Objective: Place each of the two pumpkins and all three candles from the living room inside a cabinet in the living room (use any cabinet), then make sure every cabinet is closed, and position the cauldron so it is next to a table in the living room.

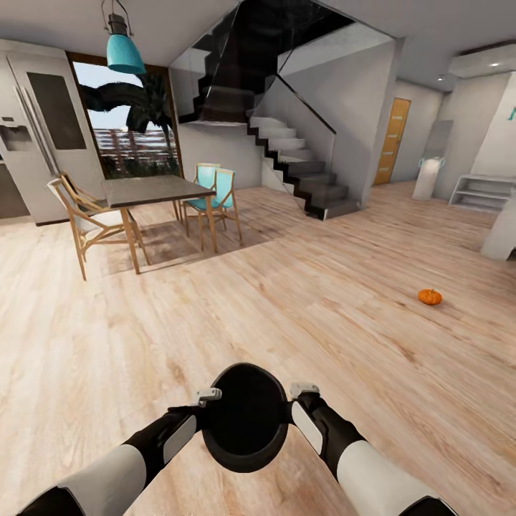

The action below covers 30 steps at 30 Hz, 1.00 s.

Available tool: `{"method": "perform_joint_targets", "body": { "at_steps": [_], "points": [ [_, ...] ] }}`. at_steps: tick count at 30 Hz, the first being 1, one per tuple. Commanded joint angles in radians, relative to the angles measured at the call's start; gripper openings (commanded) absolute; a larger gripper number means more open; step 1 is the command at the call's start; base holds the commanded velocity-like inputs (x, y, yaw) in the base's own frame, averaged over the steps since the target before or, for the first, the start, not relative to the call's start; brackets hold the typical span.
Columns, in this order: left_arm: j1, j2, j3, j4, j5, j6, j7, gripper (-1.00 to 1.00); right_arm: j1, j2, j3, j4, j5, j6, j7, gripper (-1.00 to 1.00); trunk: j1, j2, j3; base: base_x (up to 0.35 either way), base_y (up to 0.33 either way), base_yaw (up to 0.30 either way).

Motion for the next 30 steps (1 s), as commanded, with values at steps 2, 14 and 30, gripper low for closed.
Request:
{"method": "perform_joint_targets", "body": {
  "at_steps": [2, 14, 30],
  "points": [
    [-0.001, 0.001, -0.017, -0.042, 0.029, 0.0, 0.0, -1.0, -0.001, 0.0, 0.014, -0.001, -0.029, -0.001, -0.007, -1.0, -0.001, -0.001, 0.0, -0.269, 0.004, -0.259],
    [-0.001, 0.001, -0.017, -0.042, 0.029, 0.0, 0.0, -1.0, -0.001, 0.0, 0.013, -0.001, -0.029, -0.001, -0.007, -1.0, -0.001, -0.001, 0.006, -0.231, 0.001, -0.259],
    [-0.001, 0.001, -0.017, -0.042, 0.029, 0.0, 0.0, -1.0, -0.001, 0.0, 0.013, -0.001, -0.029, 0.0, -0.007, -1.0, -0.001, -0.001, 0.014, -0.149, 0.0, -0.259]
  ]
}}
